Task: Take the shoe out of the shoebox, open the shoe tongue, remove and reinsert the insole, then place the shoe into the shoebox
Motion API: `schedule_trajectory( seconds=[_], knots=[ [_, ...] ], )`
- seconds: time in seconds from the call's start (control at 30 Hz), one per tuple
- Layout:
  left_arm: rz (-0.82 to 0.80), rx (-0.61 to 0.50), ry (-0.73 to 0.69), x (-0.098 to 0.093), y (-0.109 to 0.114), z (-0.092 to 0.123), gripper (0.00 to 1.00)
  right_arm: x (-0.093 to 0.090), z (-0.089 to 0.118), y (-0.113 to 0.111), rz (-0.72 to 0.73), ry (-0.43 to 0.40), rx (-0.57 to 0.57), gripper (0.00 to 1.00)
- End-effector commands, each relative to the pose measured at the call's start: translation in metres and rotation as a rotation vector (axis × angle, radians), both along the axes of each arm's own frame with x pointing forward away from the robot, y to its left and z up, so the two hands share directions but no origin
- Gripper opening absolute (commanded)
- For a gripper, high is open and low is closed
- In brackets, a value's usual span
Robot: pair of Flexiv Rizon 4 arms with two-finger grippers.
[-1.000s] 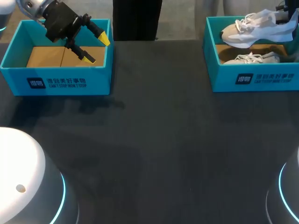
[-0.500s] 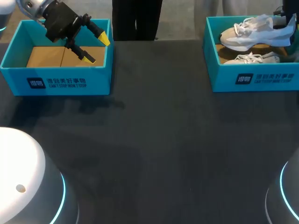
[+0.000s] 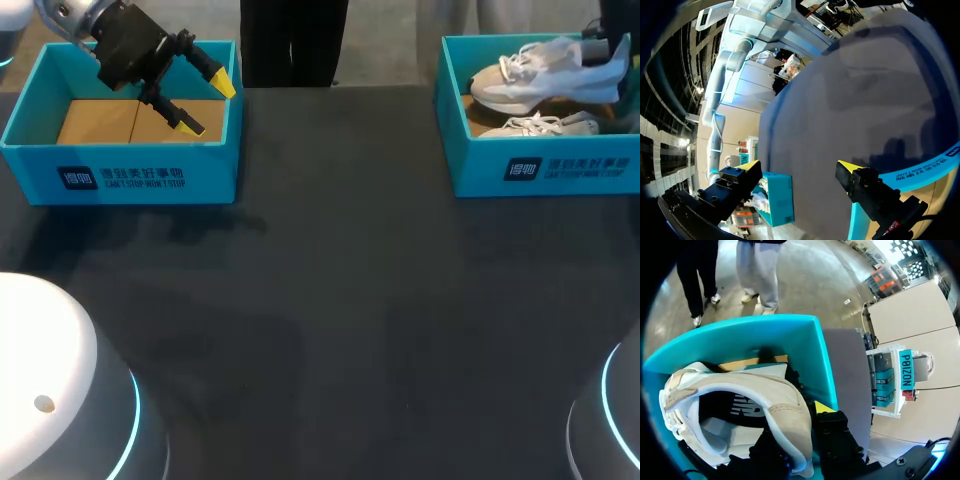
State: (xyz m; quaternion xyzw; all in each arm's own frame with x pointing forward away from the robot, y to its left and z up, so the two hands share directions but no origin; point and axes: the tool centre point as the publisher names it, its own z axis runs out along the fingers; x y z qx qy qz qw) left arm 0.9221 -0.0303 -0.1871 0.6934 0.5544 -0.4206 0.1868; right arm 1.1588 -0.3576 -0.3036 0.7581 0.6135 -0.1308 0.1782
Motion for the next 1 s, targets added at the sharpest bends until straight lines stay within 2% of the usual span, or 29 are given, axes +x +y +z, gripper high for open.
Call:
schedule_trajectory(
  seconds=[0.03, 0.47, 1.0],
  knots=[
    [0.002, 0.003, -0.003, -0.002, 0.0, 0.0, 1.0, 0.005, -0.011, -0.001, -0.006, 0.01, 0.002, 0.0],
    [0.002, 0.003, -0.003, -0.002, 0.0, 0.0, 1.0, 0.006, -0.032, -0.003, -0.021, 0.02, 0.019, 0.0],
    [0.002, 0.003, -0.003, -0.002, 0.0, 0.0, 1.0, 0.008, -0.048, -0.006, -0.046, 0.032, 0.027, 0.0]
  ],
)
